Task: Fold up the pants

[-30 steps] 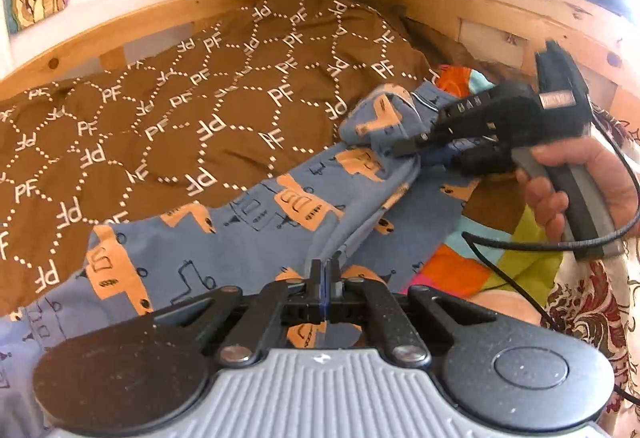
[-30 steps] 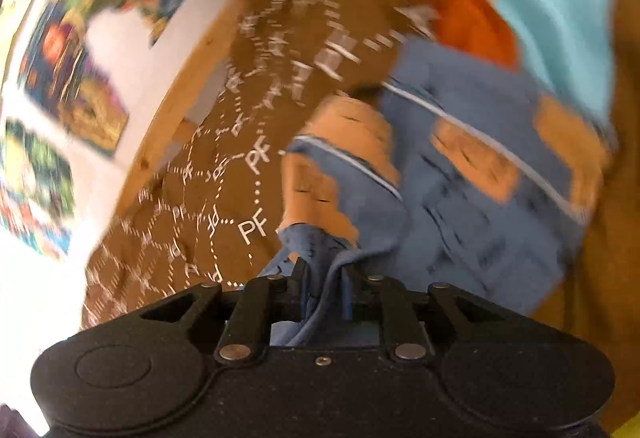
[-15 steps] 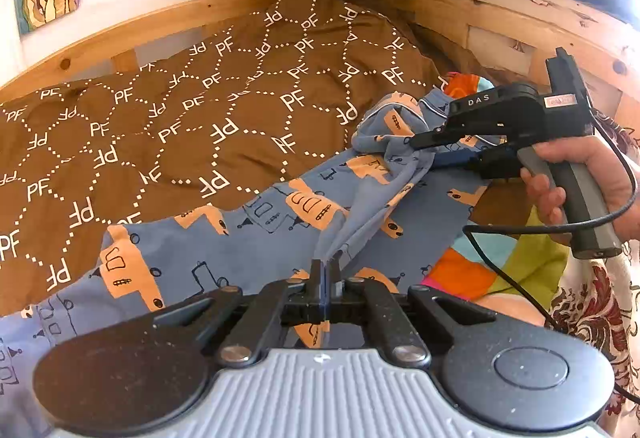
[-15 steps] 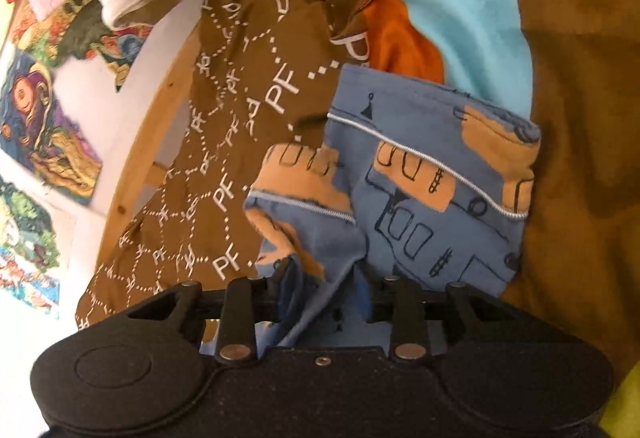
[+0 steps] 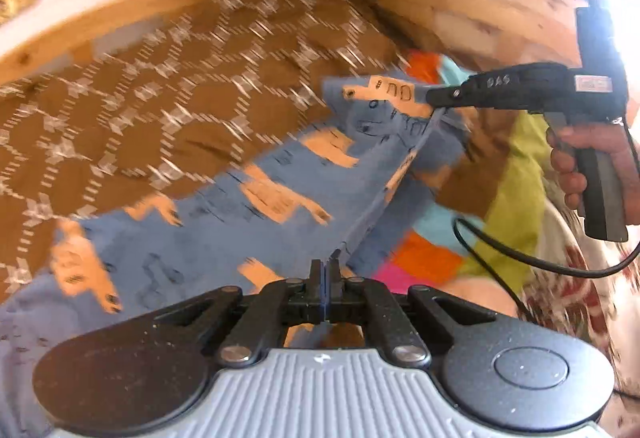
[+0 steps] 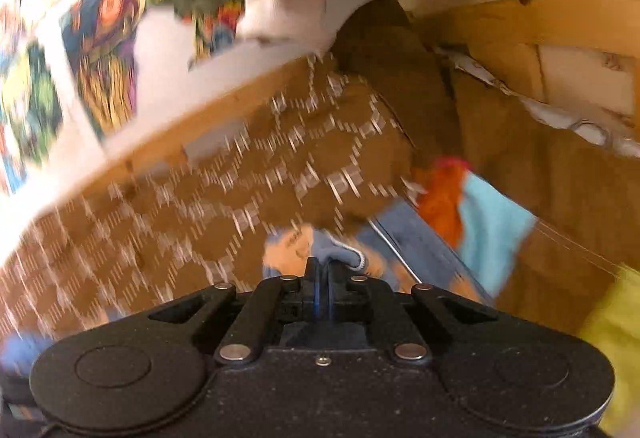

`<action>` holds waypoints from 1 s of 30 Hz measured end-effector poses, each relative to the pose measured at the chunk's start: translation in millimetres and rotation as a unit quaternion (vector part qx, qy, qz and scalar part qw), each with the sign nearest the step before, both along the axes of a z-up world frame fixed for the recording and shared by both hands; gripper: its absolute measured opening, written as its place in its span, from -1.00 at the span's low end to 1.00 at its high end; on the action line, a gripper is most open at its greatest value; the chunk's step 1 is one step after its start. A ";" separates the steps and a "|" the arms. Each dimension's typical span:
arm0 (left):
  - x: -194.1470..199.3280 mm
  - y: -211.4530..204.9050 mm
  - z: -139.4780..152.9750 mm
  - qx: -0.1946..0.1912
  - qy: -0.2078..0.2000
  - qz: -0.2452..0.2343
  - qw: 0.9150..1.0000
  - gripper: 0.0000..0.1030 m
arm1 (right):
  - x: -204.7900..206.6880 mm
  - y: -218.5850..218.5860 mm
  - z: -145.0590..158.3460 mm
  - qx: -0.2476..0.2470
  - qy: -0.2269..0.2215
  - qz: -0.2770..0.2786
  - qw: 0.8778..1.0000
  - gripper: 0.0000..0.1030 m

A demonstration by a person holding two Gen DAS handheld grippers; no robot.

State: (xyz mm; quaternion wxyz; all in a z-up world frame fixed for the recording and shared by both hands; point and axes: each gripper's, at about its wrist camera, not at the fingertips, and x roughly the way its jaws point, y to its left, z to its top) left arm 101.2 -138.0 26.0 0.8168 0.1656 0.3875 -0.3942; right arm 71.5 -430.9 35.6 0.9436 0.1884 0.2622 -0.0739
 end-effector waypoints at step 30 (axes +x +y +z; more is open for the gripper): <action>238.0 -161.4 -51.5 -0.102 0.380 -0.069 0.917 -0.29 | -17.6 -78.0 -55.8 0.274 -0.023 -0.020 0.961 0.10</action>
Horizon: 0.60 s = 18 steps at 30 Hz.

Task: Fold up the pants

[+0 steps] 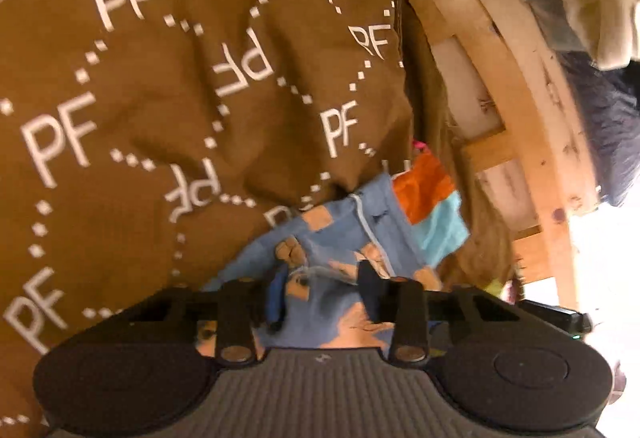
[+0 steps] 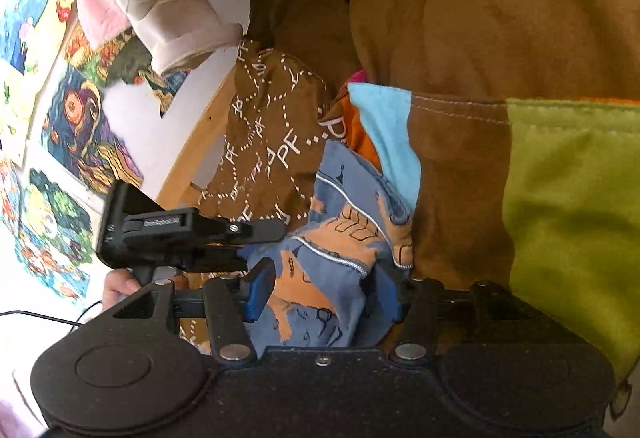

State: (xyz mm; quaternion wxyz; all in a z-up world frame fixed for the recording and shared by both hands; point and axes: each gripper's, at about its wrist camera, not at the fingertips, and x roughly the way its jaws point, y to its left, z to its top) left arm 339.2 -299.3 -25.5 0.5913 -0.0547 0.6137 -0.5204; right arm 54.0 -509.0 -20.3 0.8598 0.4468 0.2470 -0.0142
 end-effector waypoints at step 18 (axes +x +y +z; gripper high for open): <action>-55.4 -50.1 52.6 -0.045 -0.262 -0.111 0.957 -0.78 | -23.7 62.6 31.2 -0.303 -0.013 -0.052 0.951 -0.83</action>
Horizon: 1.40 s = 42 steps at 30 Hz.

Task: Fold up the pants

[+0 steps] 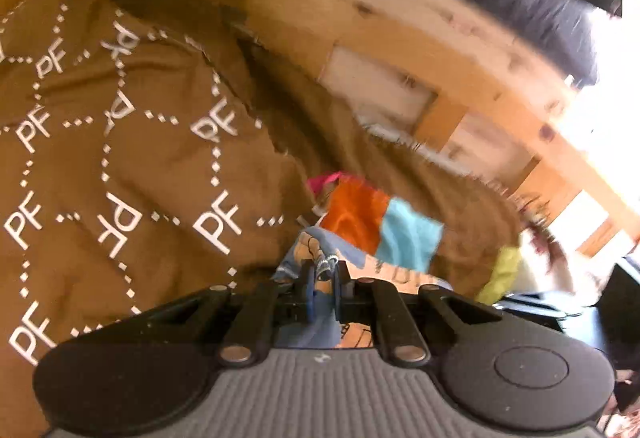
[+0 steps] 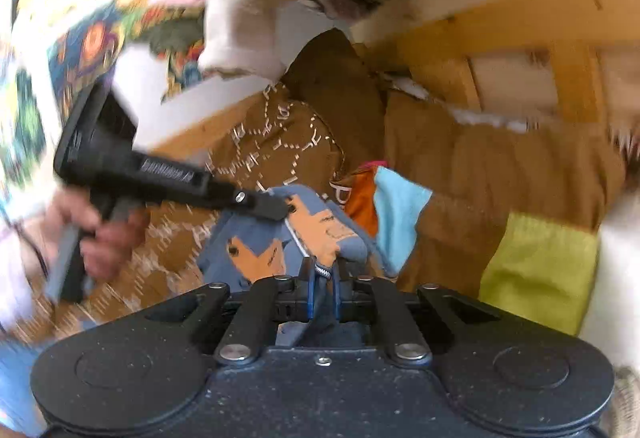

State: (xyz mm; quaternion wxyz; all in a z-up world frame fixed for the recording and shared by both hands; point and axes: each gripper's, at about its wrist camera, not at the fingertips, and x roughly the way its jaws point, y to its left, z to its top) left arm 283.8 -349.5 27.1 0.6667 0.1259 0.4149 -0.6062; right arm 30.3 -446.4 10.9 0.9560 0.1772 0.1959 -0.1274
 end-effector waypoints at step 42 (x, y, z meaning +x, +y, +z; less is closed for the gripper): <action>1.1 9.0 -26.2 -0.067 -0.020 0.077 0.995 -0.29 | 11.3 -2.3 -13.8 -0.088 0.056 -0.027 0.994 -0.84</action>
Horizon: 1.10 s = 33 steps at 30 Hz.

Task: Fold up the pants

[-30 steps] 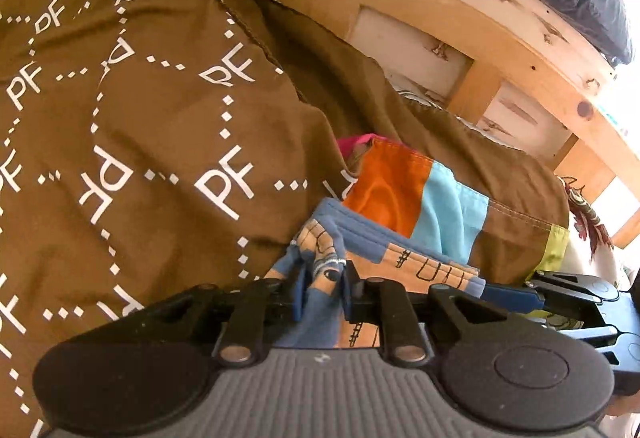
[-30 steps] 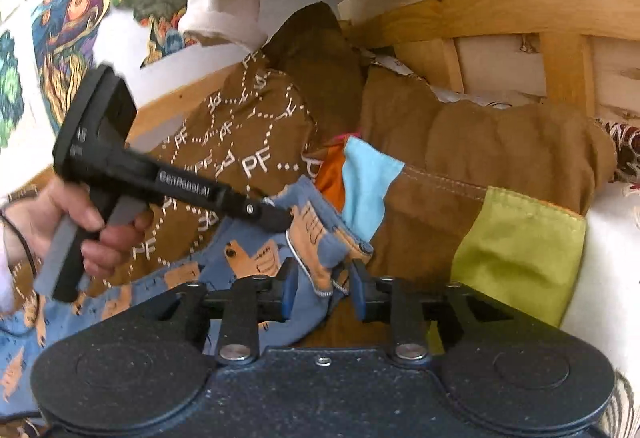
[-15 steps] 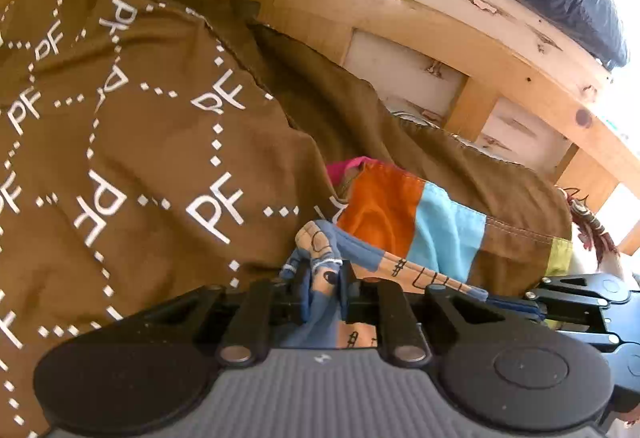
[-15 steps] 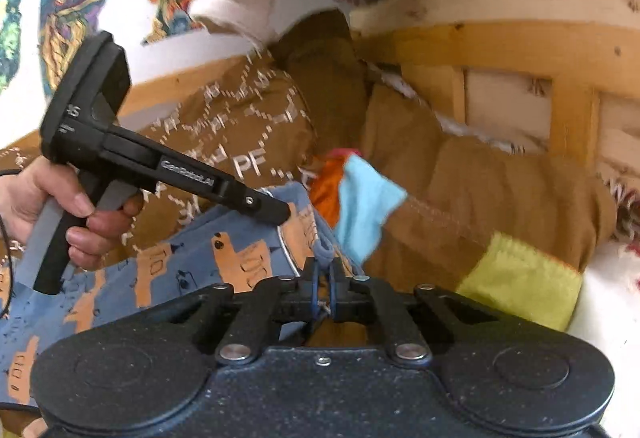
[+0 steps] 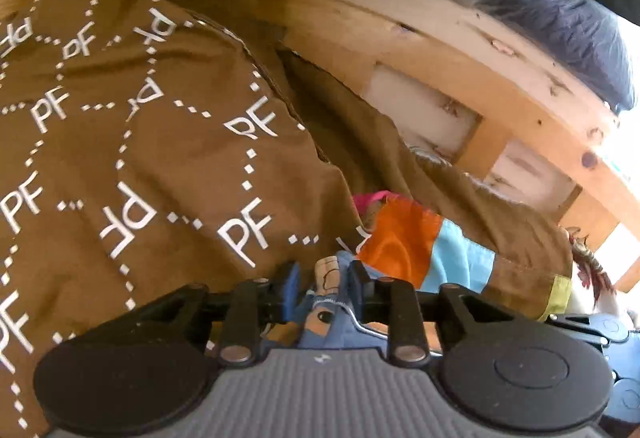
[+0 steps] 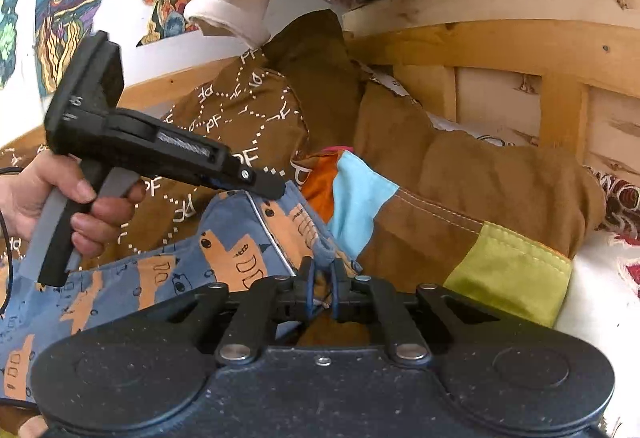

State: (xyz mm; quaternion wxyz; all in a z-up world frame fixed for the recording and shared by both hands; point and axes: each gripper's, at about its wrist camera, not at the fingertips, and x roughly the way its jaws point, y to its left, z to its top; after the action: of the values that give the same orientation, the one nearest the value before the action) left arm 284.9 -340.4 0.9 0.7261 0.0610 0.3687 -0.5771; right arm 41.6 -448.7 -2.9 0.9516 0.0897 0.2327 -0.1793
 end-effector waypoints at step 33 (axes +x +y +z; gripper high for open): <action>-56.8 169.3 -8.1 0.191 -0.219 0.176 0.941 0.67 | 107.9 27.6 -0.6 -0.251 0.085 0.185 0.946 0.41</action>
State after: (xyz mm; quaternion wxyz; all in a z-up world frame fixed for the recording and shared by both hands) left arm 228.1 -171.1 -7.2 0.8539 0.2569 0.3087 -0.3311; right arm 149.5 -421.1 -3.5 0.9364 -0.2120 0.2731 -0.0597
